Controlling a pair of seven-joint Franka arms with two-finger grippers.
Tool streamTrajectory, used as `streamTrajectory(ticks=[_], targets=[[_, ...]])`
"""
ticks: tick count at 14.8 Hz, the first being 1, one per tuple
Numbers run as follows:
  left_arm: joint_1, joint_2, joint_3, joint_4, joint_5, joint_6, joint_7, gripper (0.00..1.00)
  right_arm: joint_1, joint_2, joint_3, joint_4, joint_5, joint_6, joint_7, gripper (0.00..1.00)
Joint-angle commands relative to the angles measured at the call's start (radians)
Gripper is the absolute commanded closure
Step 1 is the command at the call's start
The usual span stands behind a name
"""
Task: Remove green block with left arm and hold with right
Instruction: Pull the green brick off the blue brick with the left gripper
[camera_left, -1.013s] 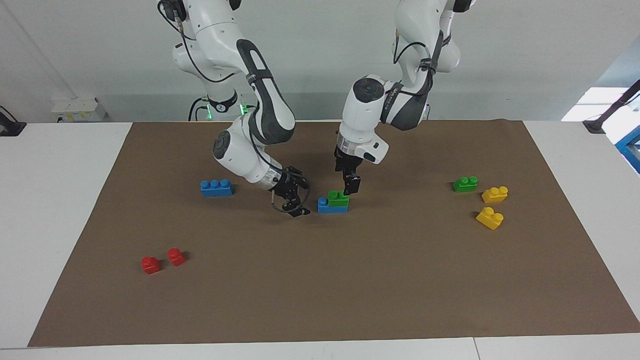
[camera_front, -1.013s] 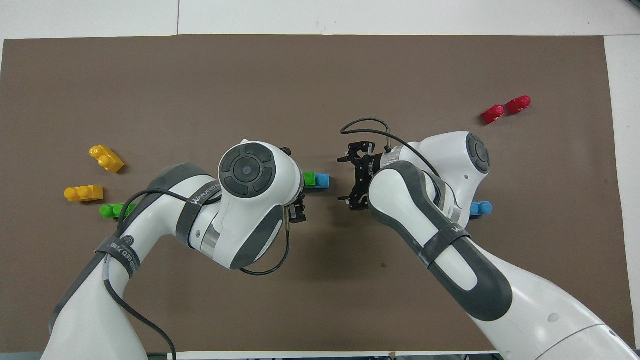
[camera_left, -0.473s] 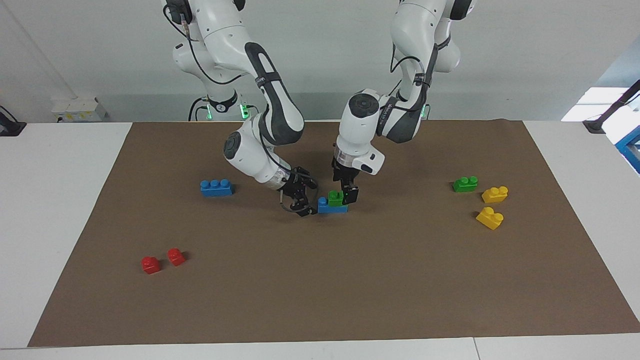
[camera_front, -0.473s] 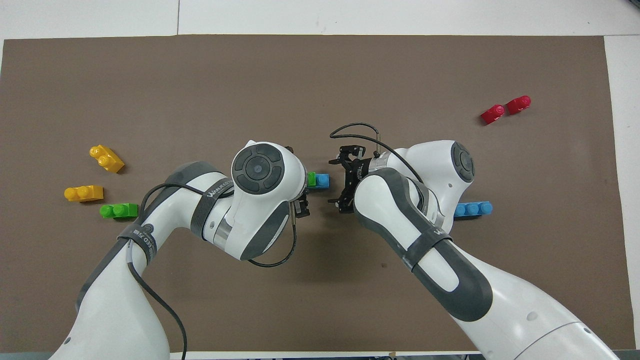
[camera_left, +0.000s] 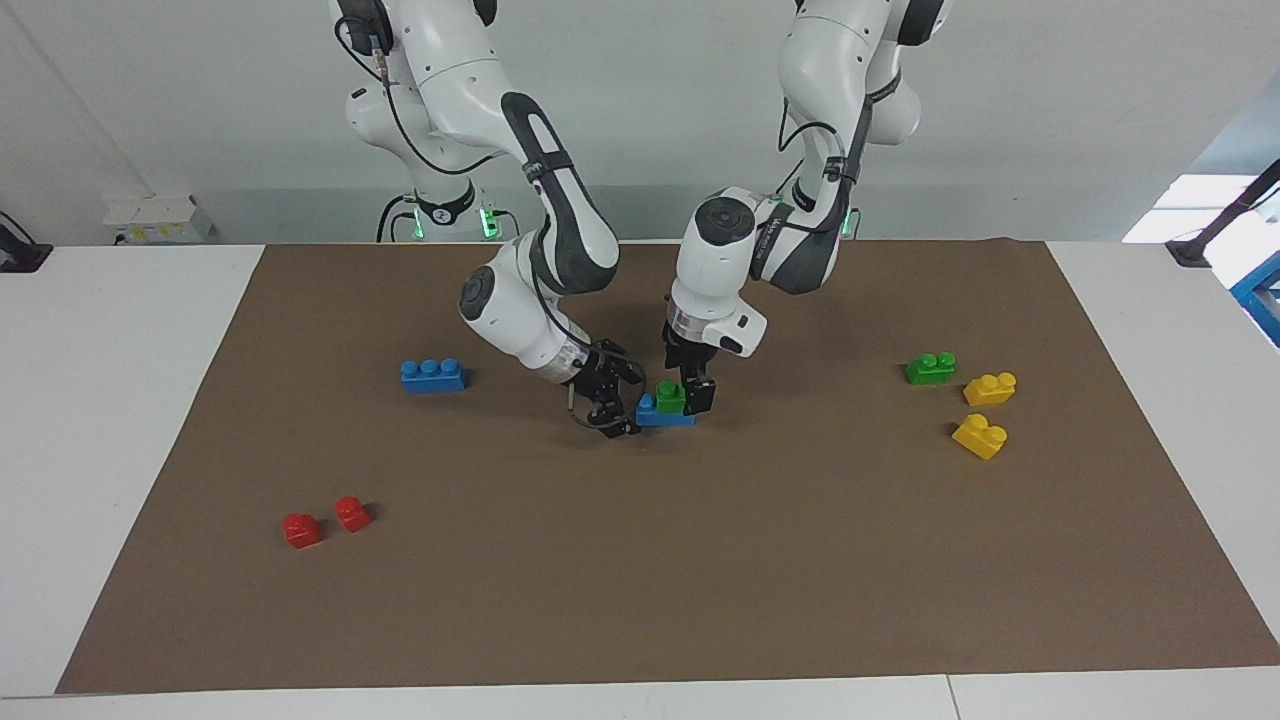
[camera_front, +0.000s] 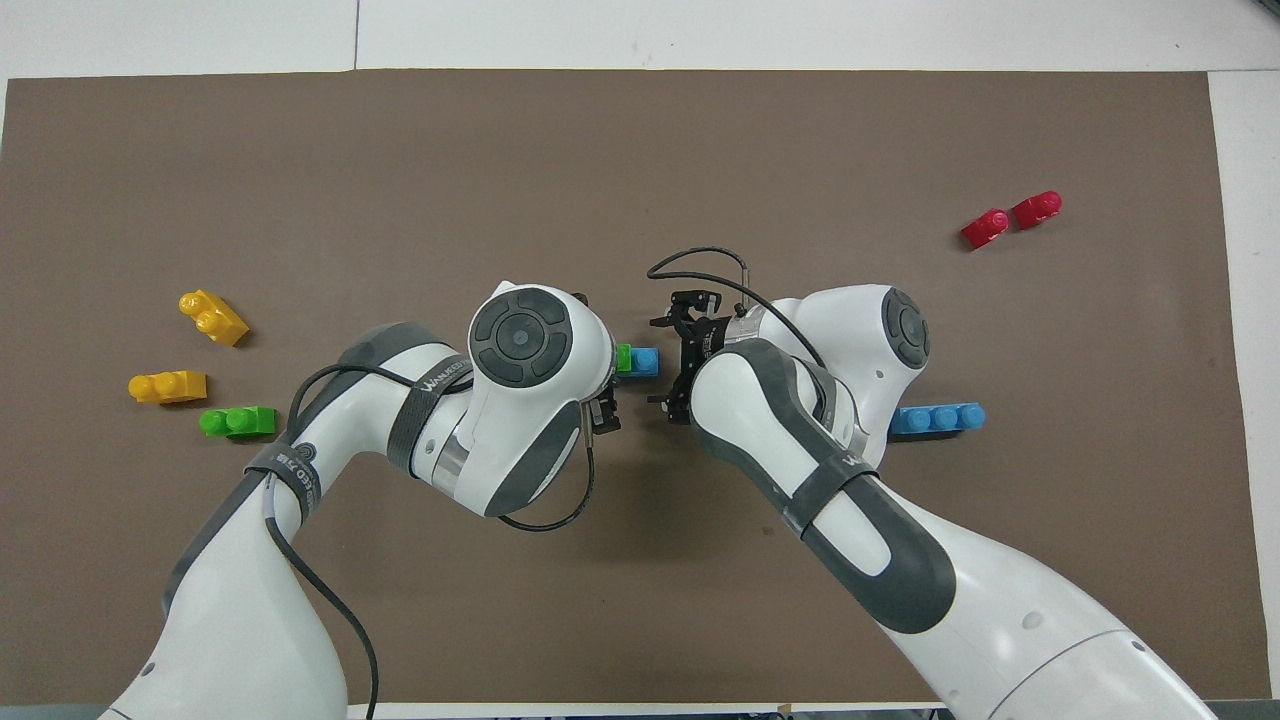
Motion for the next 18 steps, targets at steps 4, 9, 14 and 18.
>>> streamTrajectory(ticks=[4,9,14,18], targets=[[-0.016,0.012,0.014,0.009,0.028,0.004,-0.028,0.00,0.027,0.038,-0.001,0.030,0.029,0.046,0.008,0.13],[-0.008,0.012,0.014,0.006,0.030,0.007,-0.027,0.00,0.012,0.041,-0.001,0.048,0.027,0.032,0.006,0.71],[-0.008,0.013,0.014,0.004,0.030,0.009,-0.027,0.00,0.021,0.044,-0.001,0.067,0.026,0.029,-0.003,1.00],[-0.008,0.013,0.014,0.004,0.030,0.018,-0.027,0.10,0.015,0.044,-0.001,0.067,0.027,0.029,0.002,1.00]])
